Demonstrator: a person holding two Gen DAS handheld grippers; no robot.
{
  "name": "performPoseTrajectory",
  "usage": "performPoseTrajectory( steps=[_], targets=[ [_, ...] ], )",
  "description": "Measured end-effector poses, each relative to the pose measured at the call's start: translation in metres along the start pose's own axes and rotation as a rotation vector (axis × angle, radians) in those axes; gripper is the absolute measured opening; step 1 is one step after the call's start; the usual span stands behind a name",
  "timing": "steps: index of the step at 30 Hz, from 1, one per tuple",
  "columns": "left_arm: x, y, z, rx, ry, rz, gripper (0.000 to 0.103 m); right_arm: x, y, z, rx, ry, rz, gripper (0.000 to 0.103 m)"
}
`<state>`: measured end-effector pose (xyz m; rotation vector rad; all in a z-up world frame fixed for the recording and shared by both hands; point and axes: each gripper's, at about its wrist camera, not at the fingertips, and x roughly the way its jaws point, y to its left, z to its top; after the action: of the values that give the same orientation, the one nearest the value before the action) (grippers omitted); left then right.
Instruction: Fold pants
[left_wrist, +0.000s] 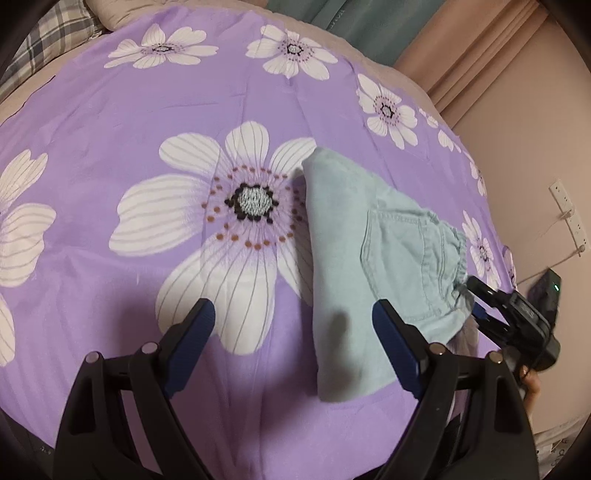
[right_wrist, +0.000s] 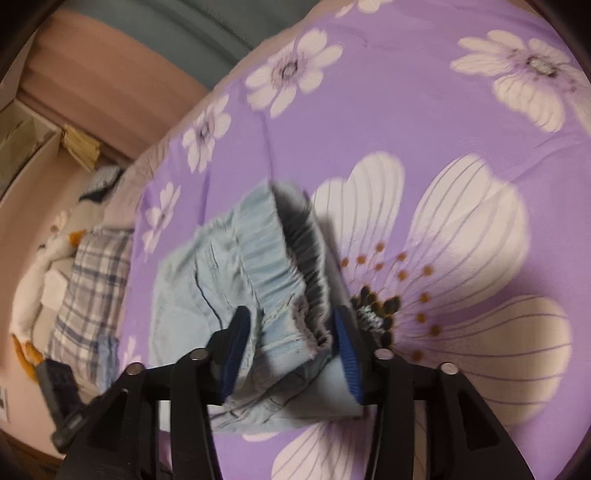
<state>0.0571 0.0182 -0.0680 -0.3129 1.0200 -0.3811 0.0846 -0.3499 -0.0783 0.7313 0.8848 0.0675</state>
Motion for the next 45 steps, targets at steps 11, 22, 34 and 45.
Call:
performPoseTrajectory(
  steps=[11,22,34,45],
  targets=[
    [0.044,-0.04,0.055,0.087,0.027,-0.116,0.013,-0.021,0.09,-0.049,-0.55,-0.151,-0.028,0.051],
    [0.111,-0.024,0.074,0.088,0.095,-0.055,0.003,0.069,0.122,-0.104,-0.755,0.132,0.056,0.022],
    [0.07,-0.034,0.054,0.174,0.065,-0.051,0.018,-0.012,0.072,-0.034,-0.606,-0.091,0.011,0.022],
    [0.036,-0.019,-0.01,0.193,0.085,-0.113,0.027,0.005,0.019,-0.025,-0.457,0.058,-0.097,0.017]
  ],
)
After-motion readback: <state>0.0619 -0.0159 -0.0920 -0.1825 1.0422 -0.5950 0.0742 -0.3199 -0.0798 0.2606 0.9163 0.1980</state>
